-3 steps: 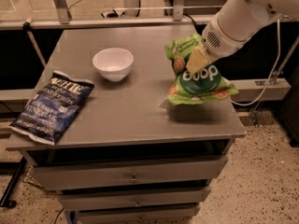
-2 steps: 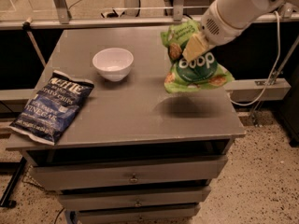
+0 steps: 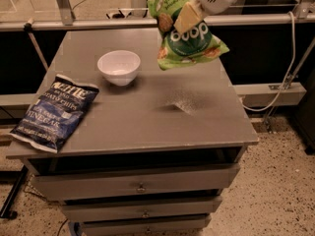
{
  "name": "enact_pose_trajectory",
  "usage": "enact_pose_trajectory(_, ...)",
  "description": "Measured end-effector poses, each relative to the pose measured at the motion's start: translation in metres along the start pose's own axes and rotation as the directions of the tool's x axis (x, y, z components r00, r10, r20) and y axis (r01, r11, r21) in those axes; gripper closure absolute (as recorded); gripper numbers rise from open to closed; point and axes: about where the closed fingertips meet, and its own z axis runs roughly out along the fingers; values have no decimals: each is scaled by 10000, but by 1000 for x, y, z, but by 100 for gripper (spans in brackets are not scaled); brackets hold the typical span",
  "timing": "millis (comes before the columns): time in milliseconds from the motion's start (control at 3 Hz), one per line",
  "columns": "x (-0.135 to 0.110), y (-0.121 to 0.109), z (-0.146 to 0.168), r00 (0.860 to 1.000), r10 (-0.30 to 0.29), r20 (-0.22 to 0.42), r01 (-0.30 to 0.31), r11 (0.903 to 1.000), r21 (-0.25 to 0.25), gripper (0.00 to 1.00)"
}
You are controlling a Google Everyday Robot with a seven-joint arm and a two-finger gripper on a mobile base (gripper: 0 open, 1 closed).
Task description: Place green rice chip bag into white bowl
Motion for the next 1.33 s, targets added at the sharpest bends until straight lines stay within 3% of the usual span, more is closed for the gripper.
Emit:
enact_pose_trajectory(333,-23,7,21,9995,-325,60,329,9968,-729,100)
enact_pose_trajectory(667,-23,7,21,9995,-326,58,329,9968,-730,100)
enact_pose_trajectory(1000,-41,27,45,9959,-893,166,907,9849,-1472,100)
enact_pose_trajectory(1333,-55,49,63,9890,-1472,140,1468,9661,-2122,100)
